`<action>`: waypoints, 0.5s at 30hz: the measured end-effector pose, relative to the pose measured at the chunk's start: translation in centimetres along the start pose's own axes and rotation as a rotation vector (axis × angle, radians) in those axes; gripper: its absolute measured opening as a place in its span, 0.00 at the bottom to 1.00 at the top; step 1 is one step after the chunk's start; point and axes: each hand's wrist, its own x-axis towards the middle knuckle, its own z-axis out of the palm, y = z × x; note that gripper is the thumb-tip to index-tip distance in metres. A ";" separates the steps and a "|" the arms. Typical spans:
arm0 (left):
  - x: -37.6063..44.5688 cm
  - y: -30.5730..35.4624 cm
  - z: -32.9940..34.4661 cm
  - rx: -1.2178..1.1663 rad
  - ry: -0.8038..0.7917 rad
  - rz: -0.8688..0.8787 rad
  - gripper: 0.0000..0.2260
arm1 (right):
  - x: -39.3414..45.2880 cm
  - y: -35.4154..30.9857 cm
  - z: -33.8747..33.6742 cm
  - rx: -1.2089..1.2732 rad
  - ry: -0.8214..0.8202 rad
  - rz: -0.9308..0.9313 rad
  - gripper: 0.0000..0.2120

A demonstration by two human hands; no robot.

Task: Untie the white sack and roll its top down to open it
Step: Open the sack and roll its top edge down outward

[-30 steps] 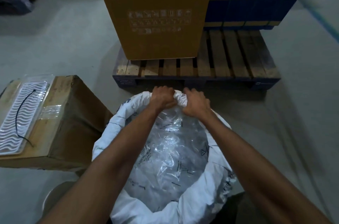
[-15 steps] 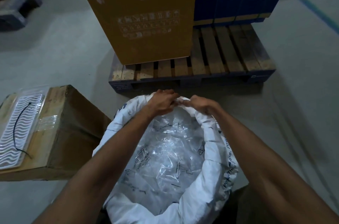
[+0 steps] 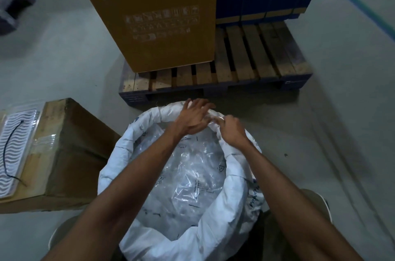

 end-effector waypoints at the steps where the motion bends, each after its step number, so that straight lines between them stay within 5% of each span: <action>1: -0.2 0.7 0.3 0.010 -0.003 0.066 0.25 | 0.6 0.4 -0.2 0.161 -0.039 0.034 0.19; 5: 0.3 2.6 0.6 0.042 -0.049 0.139 0.19 | 1.7 2.6 -1.1 0.582 -0.223 0.170 0.21; 11: 2.6 3.8 -0.4 0.061 -0.081 -0.107 0.20 | -2.9 2.8 -1.0 0.001 0.107 0.146 0.33; 15: 3.3 4.1 0.0 -0.041 -0.147 -0.160 0.21 | -4.5 4.3 0.2 0.093 0.128 0.244 0.28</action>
